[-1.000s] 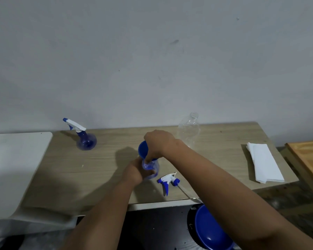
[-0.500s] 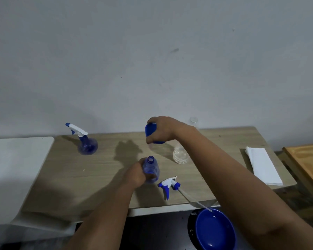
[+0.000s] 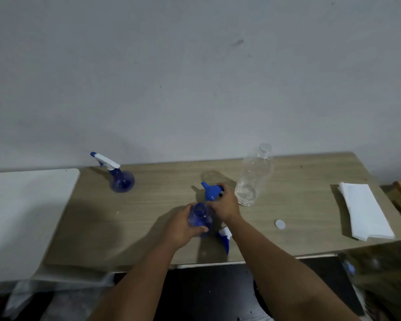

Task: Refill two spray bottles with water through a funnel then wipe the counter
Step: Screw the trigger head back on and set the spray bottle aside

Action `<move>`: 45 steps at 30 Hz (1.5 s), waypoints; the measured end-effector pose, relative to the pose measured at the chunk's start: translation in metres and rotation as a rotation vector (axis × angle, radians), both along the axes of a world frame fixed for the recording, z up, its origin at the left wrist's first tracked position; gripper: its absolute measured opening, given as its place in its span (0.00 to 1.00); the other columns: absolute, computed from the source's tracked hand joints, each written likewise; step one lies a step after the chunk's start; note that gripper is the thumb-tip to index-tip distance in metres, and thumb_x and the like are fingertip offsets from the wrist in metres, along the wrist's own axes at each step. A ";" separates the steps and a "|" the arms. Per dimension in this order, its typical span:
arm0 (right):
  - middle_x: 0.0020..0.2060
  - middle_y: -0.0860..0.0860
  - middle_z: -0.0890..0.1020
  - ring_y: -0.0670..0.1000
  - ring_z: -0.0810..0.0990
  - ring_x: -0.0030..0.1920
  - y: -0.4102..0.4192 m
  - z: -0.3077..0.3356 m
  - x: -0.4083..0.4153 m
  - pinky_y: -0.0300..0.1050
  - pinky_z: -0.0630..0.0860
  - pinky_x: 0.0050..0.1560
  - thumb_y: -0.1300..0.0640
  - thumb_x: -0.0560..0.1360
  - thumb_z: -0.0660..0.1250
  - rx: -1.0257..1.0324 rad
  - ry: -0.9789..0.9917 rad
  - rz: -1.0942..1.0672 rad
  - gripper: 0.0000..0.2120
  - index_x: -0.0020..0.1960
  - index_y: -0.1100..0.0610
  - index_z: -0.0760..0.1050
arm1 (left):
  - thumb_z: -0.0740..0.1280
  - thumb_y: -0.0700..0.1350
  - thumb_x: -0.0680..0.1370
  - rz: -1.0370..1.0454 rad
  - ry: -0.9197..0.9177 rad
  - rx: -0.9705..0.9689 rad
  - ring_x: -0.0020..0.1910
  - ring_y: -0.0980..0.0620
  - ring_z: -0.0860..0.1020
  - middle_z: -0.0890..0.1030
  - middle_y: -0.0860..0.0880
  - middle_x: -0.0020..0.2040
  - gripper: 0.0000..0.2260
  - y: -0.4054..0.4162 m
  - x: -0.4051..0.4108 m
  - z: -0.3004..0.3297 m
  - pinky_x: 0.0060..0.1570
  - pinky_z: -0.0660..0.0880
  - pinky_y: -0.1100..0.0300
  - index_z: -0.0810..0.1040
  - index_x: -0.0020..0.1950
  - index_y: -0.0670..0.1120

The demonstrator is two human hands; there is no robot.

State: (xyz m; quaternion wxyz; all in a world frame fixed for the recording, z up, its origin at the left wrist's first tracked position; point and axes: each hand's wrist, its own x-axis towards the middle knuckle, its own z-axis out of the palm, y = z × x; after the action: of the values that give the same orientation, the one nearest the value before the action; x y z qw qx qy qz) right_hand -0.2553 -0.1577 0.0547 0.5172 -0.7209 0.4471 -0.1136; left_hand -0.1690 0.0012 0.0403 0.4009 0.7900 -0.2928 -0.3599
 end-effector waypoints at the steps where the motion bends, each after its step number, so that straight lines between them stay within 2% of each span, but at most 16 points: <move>1: 0.60 0.51 0.79 0.55 0.82 0.57 0.002 -0.008 -0.001 0.51 0.80 0.59 0.60 0.64 0.82 0.006 -0.006 -0.021 0.36 0.69 0.54 0.72 | 0.82 0.43 0.64 0.008 0.000 -0.011 0.52 0.60 0.82 0.85 0.57 0.53 0.29 0.000 0.000 -0.002 0.59 0.79 0.52 0.78 0.62 0.54; 6: 0.57 0.46 0.80 0.52 0.81 0.56 0.004 -0.030 0.001 0.51 0.79 0.56 0.55 0.65 0.82 -0.017 0.041 -0.068 0.34 0.66 0.45 0.71 | 0.81 0.50 0.63 0.007 -0.017 0.012 0.53 0.61 0.81 0.83 0.60 0.54 0.31 0.001 0.000 -0.008 0.58 0.79 0.54 0.75 0.64 0.60; 10: 0.64 0.51 0.79 0.56 0.80 0.62 0.000 -0.027 0.002 0.54 0.79 0.58 0.48 0.66 0.79 -0.174 0.205 0.005 0.33 0.68 0.49 0.72 | 0.82 0.48 0.64 0.010 -0.035 0.004 0.51 0.62 0.81 0.83 0.59 0.53 0.30 0.001 -0.001 -0.003 0.58 0.79 0.55 0.76 0.64 0.58; 13: 0.68 0.55 0.74 0.60 0.77 0.64 0.004 -0.021 -0.008 0.56 0.78 0.58 0.51 0.73 0.75 -0.336 0.367 0.134 0.29 0.71 0.55 0.71 | 0.81 0.50 0.62 -0.012 -0.020 -0.009 0.50 0.59 0.82 0.84 0.58 0.52 0.31 0.002 0.000 0.003 0.57 0.79 0.52 0.77 0.63 0.57; 15: 0.69 0.55 0.73 0.60 0.77 0.64 0.006 -0.019 -0.020 0.56 0.79 0.58 0.55 0.75 0.73 -0.433 0.469 0.203 0.25 0.71 0.55 0.72 | 0.81 0.53 0.60 -0.015 -0.030 -0.018 0.51 0.55 0.83 0.85 0.56 0.52 0.32 0.003 -0.001 0.006 0.57 0.80 0.50 0.77 0.63 0.56; 17: 0.66 0.55 0.75 0.60 0.78 0.64 0.005 -0.012 -0.035 0.54 0.79 0.58 0.58 0.75 0.71 -0.437 0.548 0.258 0.21 0.68 0.55 0.76 | 0.82 0.50 0.61 -0.008 -0.039 -0.017 0.51 0.53 0.83 0.85 0.55 0.52 0.32 0.003 -0.003 0.008 0.56 0.79 0.52 0.77 0.63 0.53; 19: 0.60 0.56 0.78 0.59 0.80 0.61 0.003 -0.001 -0.050 0.51 0.78 0.55 0.57 0.76 0.68 -0.440 0.626 0.289 0.16 0.64 0.56 0.79 | 0.82 0.44 0.64 0.003 -0.032 -0.021 0.51 0.52 0.83 0.84 0.52 0.53 0.30 0.003 -0.006 0.011 0.56 0.78 0.54 0.77 0.64 0.50; 21: 0.57 0.56 0.82 0.58 0.82 0.58 0.003 0.009 -0.063 0.48 0.77 0.51 0.56 0.76 0.68 -0.447 0.740 0.315 0.14 0.60 0.58 0.79 | 0.82 0.42 0.66 0.001 -0.022 -0.029 0.52 0.51 0.82 0.84 0.51 0.54 0.29 0.003 -0.008 0.010 0.56 0.78 0.55 0.76 0.64 0.49; 25: 0.59 0.55 0.82 0.57 0.82 0.60 0.008 0.012 -0.079 0.47 0.75 0.51 0.51 0.76 0.73 -0.386 0.855 0.412 0.21 0.65 0.58 0.76 | 0.81 0.40 0.67 0.007 -0.010 -0.024 0.53 0.52 0.82 0.84 0.51 0.54 0.29 0.005 -0.013 0.011 0.56 0.77 0.56 0.76 0.65 0.49; 28: 0.60 0.55 0.82 0.57 0.82 0.60 0.017 0.000 -0.082 0.47 0.75 0.51 0.53 0.79 0.70 -0.384 0.867 0.426 0.17 0.65 0.57 0.76 | 0.81 0.40 0.66 0.006 -0.007 -0.020 0.54 0.50 0.82 0.84 0.51 0.54 0.29 0.006 -0.015 0.009 0.58 0.78 0.55 0.76 0.65 0.49; 33: 0.58 0.56 0.83 0.58 0.83 0.58 0.016 0.002 -0.085 0.47 0.76 0.51 0.56 0.80 0.67 -0.419 0.795 0.368 0.12 0.62 0.59 0.77 | 0.82 0.46 0.66 0.004 -0.025 0.025 0.52 0.55 0.82 0.83 0.54 0.53 0.29 0.007 -0.017 0.011 0.57 0.78 0.56 0.75 0.65 0.52; 36: 0.52 0.56 0.85 0.58 0.84 0.52 0.000 0.027 -0.087 0.44 0.72 0.44 0.56 0.79 0.69 -0.419 0.684 0.271 0.09 0.56 0.59 0.80 | 0.82 0.48 0.65 -0.004 -0.055 0.043 0.51 0.54 0.82 0.84 0.54 0.53 0.30 0.007 -0.017 0.014 0.56 0.79 0.55 0.75 0.65 0.52; 38: 0.44 0.53 0.86 0.56 0.84 0.45 -0.007 0.054 -0.083 0.41 0.70 0.40 0.53 0.76 0.73 -0.440 0.484 0.178 0.07 0.50 0.56 0.83 | 0.82 0.48 0.65 0.012 -0.071 0.038 0.50 0.53 0.82 0.84 0.53 0.53 0.31 0.008 -0.018 0.014 0.55 0.79 0.54 0.76 0.65 0.51; 41: 0.34 0.47 0.83 0.45 0.79 0.34 0.000 0.108 -0.069 0.40 0.69 0.35 0.55 0.74 0.76 -0.386 0.043 0.076 0.05 0.40 0.52 0.82 | 0.82 0.43 0.65 0.033 -0.080 0.034 0.48 0.54 0.82 0.84 0.51 0.52 0.28 0.008 -0.020 0.016 0.53 0.78 0.57 0.77 0.63 0.48; 43: 0.36 0.48 0.86 0.43 0.77 0.31 0.013 0.139 -0.058 0.37 0.72 0.36 0.58 0.74 0.76 -0.237 -0.214 0.057 0.01 0.44 0.52 0.85 | 0.80 0.36 0.67 0.039 -0.033 0.029 0.45 0.60 0.82 0.84 0.51 0.51 0.26 0.008 -0.021 0.017 0.48 0.76 0.64 0.76 0.62 0.45; 45: 0.40 0.56 0.87 0.46 0.78 0.34 0.026 0.161 -0.049 0.39 0.74 0.38 0.60 0.75 0.76 -0.128 -0.383 0.060 0.05 0.47 0.50 0.86 | 0.79 0.32 0.68 0.042 0.010 0.025 0.45 0.62 0.83 0.83 0.51 0.48 0.26 0.007 -0.022 0.020 0.44 0.75 0.69 0.75 0.61 0.46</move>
State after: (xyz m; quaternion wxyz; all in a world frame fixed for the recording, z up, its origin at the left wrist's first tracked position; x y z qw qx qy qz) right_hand -0.3038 -0.1320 0.2153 0.5491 -0.7306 0.3108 -0.2611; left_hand -0.1913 0.0081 0.0598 0.4000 0.7990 -0.2697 -0.3591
